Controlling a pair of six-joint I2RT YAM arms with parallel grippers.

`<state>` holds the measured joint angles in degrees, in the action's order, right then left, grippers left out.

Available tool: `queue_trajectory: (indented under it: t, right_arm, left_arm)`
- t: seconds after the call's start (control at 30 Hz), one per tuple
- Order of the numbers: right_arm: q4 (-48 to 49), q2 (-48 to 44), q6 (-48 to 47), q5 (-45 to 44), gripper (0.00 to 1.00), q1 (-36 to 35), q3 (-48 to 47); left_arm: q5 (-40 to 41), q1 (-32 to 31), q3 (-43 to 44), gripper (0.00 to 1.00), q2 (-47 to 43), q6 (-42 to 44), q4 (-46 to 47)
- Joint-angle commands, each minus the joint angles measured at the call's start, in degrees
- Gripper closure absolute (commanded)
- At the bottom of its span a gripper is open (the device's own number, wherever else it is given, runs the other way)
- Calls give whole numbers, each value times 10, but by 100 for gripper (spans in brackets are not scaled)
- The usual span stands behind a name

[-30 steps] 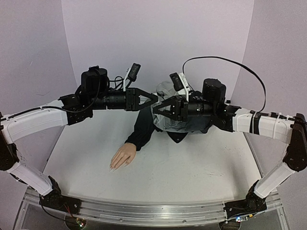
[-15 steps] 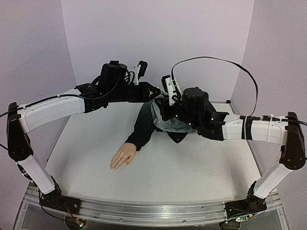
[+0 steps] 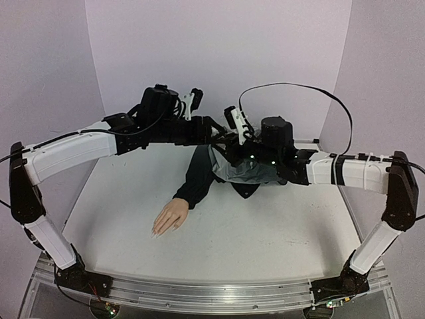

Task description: Paint the nails

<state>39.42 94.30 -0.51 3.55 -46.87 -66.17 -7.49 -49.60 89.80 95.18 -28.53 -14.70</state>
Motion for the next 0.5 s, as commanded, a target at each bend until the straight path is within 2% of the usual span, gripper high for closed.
queue_trajectory:
  t: [0.0,0.1,0.27,0.37,0.4,0.47]
  right_arm:
    - [50,-70,80,282,100,50,17]
    - [51,-71,122,420,100,75,21]
    - [106,-45,221,585,100,84,15]
    - [164,-34,276,617,100,84,20]
    - [171,-35,281,615,100,84,23]
    - [178,-38,286,608,100,84,26]
  left_arm:
    - [-22,-3,-34,29,-89,0,12]
    - [-67,-1,-59,16,-121,-6,31]
    - [-159,-2,-94,12,-146,-10,86]
    - [-206,-2,-99,18,-144,-22,117]
    - [-219,-3,-96,24,-141,-23,124]
    - [-237,-5,-90,31,-133,-24,128]
